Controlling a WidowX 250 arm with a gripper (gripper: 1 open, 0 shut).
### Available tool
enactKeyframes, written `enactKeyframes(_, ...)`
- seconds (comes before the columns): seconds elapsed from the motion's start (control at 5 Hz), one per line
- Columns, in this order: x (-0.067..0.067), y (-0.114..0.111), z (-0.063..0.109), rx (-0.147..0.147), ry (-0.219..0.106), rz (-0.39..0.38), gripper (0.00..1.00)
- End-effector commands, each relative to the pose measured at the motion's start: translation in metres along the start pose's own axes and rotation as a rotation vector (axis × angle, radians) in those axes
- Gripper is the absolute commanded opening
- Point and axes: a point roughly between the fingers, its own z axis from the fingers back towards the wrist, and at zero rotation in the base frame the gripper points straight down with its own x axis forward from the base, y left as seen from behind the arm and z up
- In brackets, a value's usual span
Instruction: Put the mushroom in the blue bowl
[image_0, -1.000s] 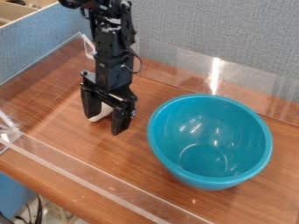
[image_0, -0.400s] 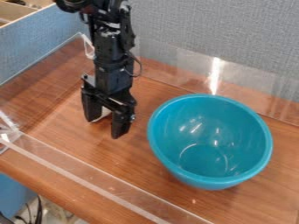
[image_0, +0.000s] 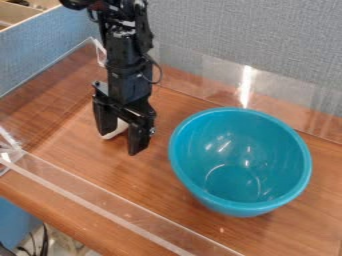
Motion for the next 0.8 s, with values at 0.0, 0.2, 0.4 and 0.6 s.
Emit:
enactKeyframes(0.0, 0.0041, 0.0008, 0.0204, 0.031, -0.075, -0.008, 1.0)
enactKeyframes(0.2, 0.0043, 0.0018, 0.0204, 0.035, -0.082, -0.008, 1.0)
enactKeyframes(0.4, 0.0046, 0.0026, 0.021, 0.038, -0.09, -0.008, 1.0)
enactKeyframes(0.6, 0.0036, 0.0091, 0.0201, 0.04, -0.106, -0.019, 1.0)
